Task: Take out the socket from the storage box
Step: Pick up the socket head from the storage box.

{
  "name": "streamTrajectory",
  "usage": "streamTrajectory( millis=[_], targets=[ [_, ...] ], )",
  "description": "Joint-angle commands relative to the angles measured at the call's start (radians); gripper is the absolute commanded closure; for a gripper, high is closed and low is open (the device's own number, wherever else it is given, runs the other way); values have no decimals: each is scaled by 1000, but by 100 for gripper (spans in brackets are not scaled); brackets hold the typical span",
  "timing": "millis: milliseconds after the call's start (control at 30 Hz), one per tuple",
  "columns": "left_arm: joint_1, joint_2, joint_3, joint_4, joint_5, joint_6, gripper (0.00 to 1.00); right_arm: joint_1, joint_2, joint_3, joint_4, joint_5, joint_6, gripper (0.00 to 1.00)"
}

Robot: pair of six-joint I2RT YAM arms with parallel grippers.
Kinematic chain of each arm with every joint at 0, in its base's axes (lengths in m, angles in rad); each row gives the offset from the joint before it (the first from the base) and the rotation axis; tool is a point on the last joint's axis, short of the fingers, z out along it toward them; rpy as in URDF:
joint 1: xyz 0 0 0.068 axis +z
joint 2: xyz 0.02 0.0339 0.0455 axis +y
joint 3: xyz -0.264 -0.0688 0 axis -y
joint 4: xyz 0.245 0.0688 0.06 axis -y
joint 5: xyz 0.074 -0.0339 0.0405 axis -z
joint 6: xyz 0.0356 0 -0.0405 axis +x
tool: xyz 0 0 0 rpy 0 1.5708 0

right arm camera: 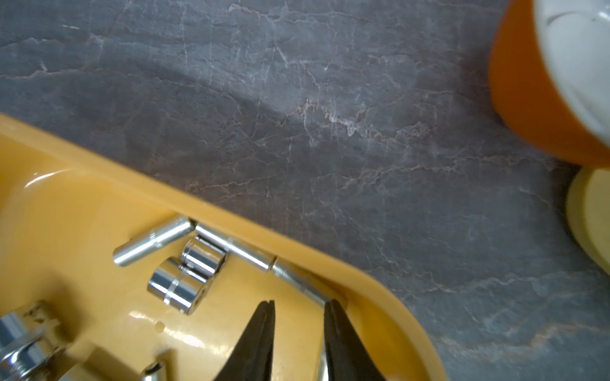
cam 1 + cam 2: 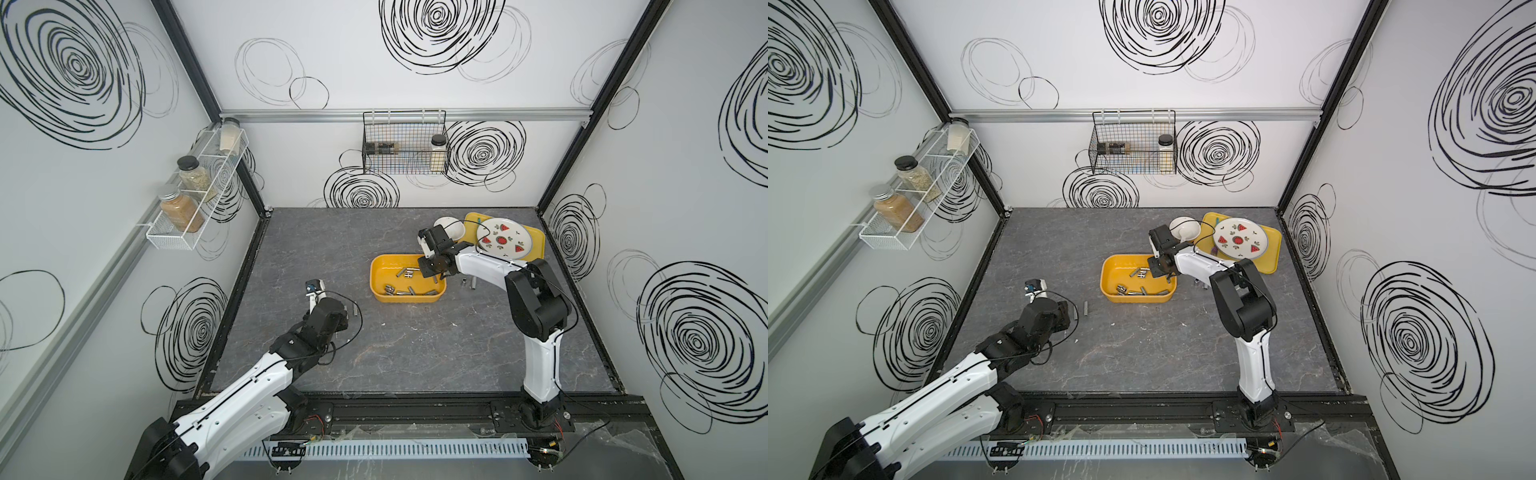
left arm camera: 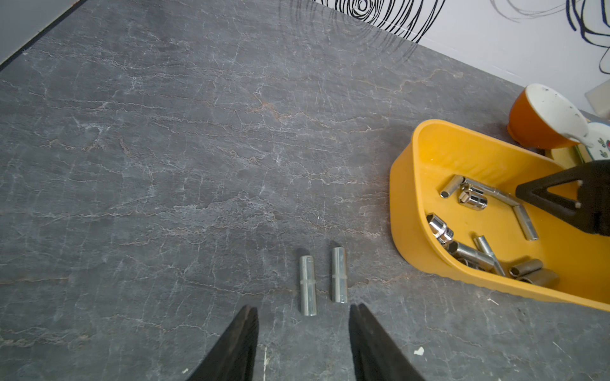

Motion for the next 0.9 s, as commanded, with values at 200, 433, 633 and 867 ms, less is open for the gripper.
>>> streamTrajectory(
  millis=[200, 433, 633, 867],
  targets=[
    [-3, 22, 15, 31, -7, -2, 48, 2, 86, 83, -81, 38, -25, 67],
    [-3, 32, 17, 37, 1, 0, 48, 2, 141, 105, -114, 48, -1, 67],
    [-3, 44, 18, 41, 7, 3, 48, 5, 171, 103, -150, -42, 71, 68],
    [-4, 58, 20, 40, 6, 2, 48, 23, 161, 80, -140, -54, 131, 82]
  ],
)
